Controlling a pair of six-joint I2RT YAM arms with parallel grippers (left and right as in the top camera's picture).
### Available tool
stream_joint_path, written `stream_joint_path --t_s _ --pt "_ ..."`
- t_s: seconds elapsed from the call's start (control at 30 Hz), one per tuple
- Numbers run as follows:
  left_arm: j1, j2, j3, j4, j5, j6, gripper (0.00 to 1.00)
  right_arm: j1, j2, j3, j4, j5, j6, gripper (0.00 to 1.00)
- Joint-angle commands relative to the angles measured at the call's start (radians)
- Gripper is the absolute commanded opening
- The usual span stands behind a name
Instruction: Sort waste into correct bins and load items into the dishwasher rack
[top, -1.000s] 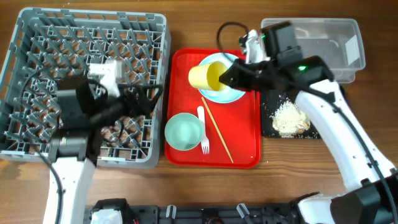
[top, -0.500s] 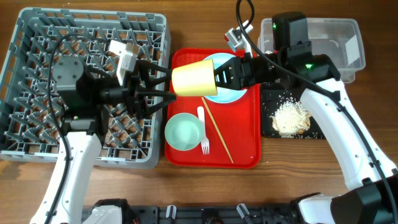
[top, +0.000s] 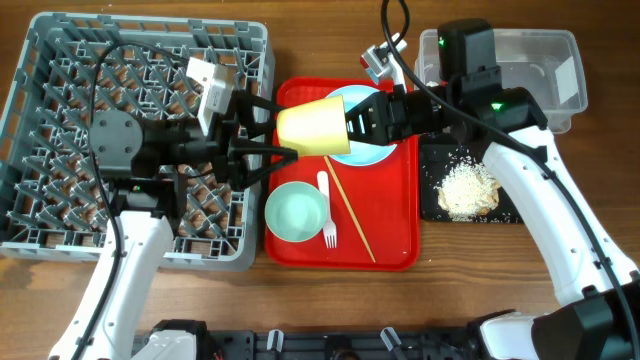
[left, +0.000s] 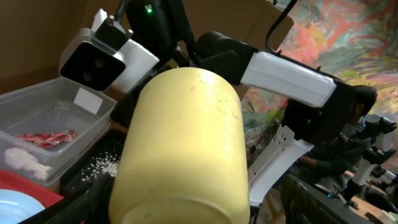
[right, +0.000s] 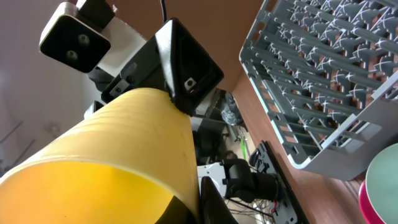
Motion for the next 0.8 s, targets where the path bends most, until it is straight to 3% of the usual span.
stream_joint_path --t_s 0.0,0.17,0.3,0.37,0.5,0.63,0.73,0.77 --pt "-0.015 -0.001 0.012 0.004 -0.034 -0.009 0.83 0.002 0.005 0.010 0.002 -0.028 0.010 0.04" --pt "-0.015 -0.001 0.012 0.004 -0.042 -0.008 0.72 0.002 0.005 0.010 0.002 -0.028 0.010 0.04" --pt "-0.015 -0.001 0.012 0.004 -0.042 -0.008 0.70 0.002 0.005 0.010 0.002 -0.028 0.010 0.05" --pt "-0.015 0.000 0.012 0.003 -0.042 0.001 0.58 0.002 0.005 0.010 0.002 -0.028 0.010 0.13" --pt "-0.013 0.009 0.012 -0.002 -0.042 0.002 0.48 0.002 0.005 0.010 0.002 -0.028 0.013 0.16" --pt "-0.008 0.028 0.012 -0.020 -0.042 0.002 0.53 0.002 0.005 0.010 -0.005 0.013 0.013 0.39" --pt "0.045 0.047 0.012 -0.033 -0.041 0.003 0.53 0.002 0.005 0.010 -0.035 0.130 0.013 0.46" --pt "0.102 0.051 0.012 -0.148 -0.042 0.106 0.52 0.002 0.005 0.010 -0.074 0.257 0.014 0.49"
